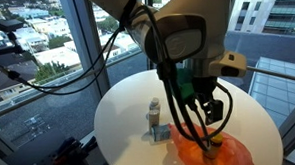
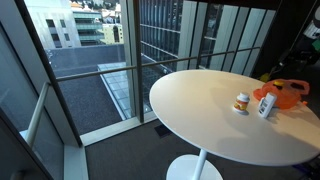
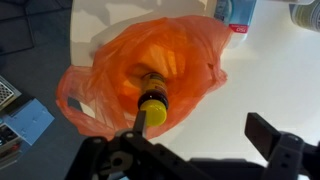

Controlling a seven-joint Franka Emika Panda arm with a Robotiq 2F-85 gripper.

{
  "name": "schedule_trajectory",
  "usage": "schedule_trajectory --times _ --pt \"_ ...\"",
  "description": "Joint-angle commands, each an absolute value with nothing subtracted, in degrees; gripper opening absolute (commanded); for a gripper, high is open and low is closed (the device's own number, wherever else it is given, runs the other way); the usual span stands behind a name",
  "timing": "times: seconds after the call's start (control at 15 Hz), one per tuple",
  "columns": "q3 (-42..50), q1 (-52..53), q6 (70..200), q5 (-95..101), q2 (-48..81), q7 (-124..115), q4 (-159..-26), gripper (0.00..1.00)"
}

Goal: Take the black bottle out the carrier bag

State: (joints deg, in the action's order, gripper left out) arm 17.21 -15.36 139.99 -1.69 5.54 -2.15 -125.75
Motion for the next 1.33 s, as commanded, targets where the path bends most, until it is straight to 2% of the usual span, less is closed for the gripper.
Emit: schedule_trajectory --times 0.0,0.6,1.27 --pt "17.73 -16.88 137.67 -2.49 11.43 -4.67 -119.17 1.00" --pt "17.50 -18.70 137.82 -4.28 21.26 -5.98 -111.36 1.00" --pt "17.76 -18.60 137.52 -3.24 25.87 -7.12 -108.97 1.00"
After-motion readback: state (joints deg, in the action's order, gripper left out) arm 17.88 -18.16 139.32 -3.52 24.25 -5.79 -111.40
